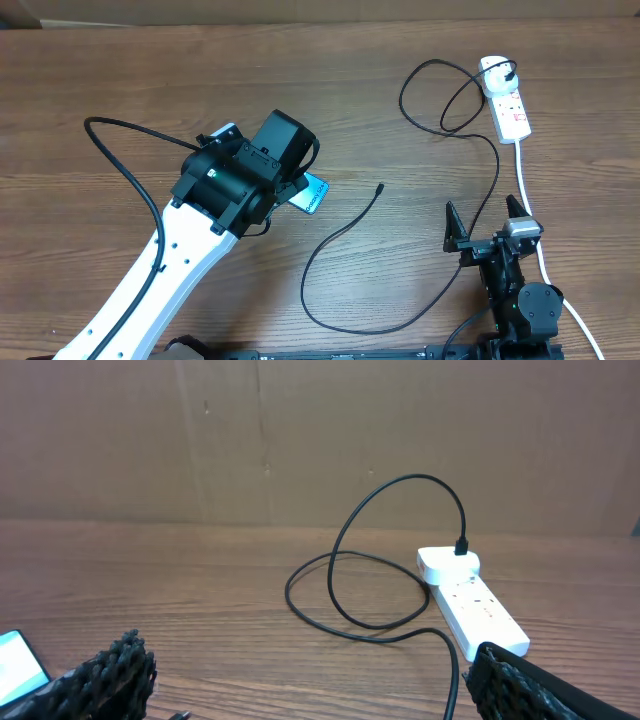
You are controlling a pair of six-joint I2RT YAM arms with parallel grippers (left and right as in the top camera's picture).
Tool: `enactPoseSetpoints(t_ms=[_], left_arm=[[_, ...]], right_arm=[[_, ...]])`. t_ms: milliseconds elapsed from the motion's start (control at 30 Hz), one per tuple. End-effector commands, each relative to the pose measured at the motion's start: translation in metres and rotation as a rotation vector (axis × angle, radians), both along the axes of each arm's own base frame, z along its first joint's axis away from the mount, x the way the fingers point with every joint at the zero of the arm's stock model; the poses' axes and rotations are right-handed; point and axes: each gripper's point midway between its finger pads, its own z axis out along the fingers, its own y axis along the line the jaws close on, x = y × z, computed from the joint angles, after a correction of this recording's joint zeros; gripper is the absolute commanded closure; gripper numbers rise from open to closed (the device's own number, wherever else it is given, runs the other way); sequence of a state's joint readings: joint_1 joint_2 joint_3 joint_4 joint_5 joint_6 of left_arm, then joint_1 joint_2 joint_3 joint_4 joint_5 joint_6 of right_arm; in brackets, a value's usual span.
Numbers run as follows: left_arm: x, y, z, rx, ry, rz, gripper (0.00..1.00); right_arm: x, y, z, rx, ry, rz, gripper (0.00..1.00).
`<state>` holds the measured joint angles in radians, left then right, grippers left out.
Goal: Plug charger to phone and switch on socket
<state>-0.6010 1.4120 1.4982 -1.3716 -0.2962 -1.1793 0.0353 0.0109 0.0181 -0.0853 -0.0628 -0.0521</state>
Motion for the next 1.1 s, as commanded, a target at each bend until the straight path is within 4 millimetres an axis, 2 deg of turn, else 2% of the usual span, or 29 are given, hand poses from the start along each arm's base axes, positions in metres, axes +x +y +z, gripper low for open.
enactPoseSetpoints(t_ms=[0, 600, 1067], left_arm=[[0.000, 0.002, 0.001, 0.003, -0.013, 0.024, 0.00], [0.006, -0.001, 0.001, -0.008, -0.030, 0.026, 0.00], [0.024, -0.012, -0.003, -0.025, -0.066, 0.030, 0.00]], right_arm=[[0.000, 0.000, -0.002, -0.002, -0.002, -0.003, 0.00], [0.000, 0.000, -0.002, -0.002, -0.002, -0.003, 0.00], [0.000, 0.000, -0.002, -0.002, -0.002, -0.003, 0.00]])
